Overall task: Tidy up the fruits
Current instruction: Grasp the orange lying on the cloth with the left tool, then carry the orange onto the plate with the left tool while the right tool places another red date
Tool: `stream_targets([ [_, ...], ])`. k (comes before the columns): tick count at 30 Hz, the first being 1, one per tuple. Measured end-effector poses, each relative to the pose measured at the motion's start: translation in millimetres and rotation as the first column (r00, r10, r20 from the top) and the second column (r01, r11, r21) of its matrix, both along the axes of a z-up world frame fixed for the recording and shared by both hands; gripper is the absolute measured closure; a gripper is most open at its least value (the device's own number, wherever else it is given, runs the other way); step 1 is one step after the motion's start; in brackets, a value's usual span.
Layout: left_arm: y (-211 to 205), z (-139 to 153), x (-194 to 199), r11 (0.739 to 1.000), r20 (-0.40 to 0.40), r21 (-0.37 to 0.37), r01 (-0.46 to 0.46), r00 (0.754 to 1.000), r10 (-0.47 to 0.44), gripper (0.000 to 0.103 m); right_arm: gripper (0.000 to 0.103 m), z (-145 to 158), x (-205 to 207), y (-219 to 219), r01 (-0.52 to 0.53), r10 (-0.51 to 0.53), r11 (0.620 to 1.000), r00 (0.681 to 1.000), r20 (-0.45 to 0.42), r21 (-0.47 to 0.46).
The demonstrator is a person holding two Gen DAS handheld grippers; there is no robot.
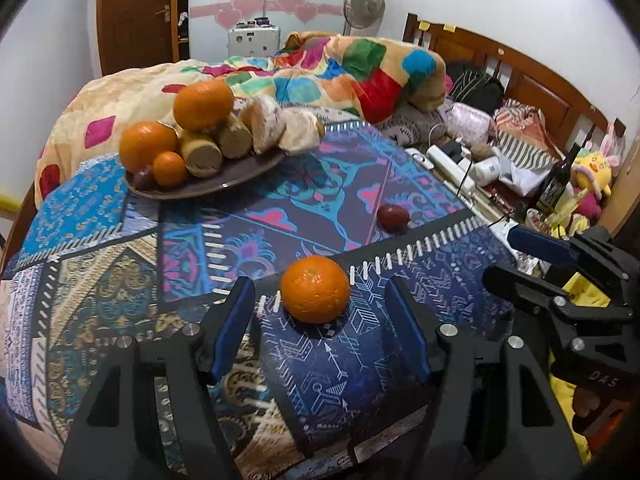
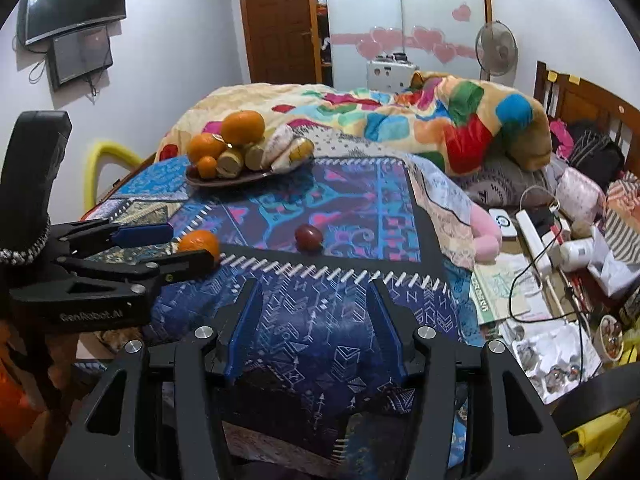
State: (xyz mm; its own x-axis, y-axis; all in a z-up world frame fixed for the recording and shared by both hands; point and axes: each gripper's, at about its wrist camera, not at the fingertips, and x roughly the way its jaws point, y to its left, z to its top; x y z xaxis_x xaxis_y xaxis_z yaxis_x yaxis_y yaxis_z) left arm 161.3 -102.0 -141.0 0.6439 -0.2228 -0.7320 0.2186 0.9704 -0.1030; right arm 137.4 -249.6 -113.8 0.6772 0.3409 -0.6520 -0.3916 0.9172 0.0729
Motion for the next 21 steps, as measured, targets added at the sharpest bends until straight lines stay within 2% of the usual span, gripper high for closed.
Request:
stream_targets([
  [1, -0.6, -2.6, 1.8, 1.0, -0.004, -0.002, 0.0, 1.0, 0.0, 0.038, 0.053, -1.2, 1.1, -0.5, 0.001, -0.001, 1.0, 1.0, -0.002, 0.0],
  [3, -1.5, -7.4, 6.1, 1.0, -0.013, -0.01, 0.0, 1.0, 0.0, 0.048, 0.053, -4.4, 4.6, -1.0, 0.002, -0.002, 1.0, 1.0, -0.008, -0.004],
  [8, 0.7, -8.8, 9.8, 1.0, -0.003, -0.024, 0.005, 1.0, -0.005, 0.066, 0.053, -9.0, 11.0, 1.4, -0.003, 0.003, 1.0, 1.0, -0.013, -0.003],
  [12, 7.3, -4.4, 9.5, 0.998, 0.002, -0.057, 0.012, 1.0, -0.012, 0.066, 0.053, -11.2, 19.2, 6.1, -0.008, 0.008, 1.0, 1.0, -0.019, 0.002],
  [21, 33.3, 21.7, 4.5, 0.999, 0.094, -0.043, -0.021, 0.995, 0.025, 0.066, 0.053, -17.9, 44.5, 18.6, -0.025, 0.025, 1.0, 0.999, -0.028, -0.004],
])
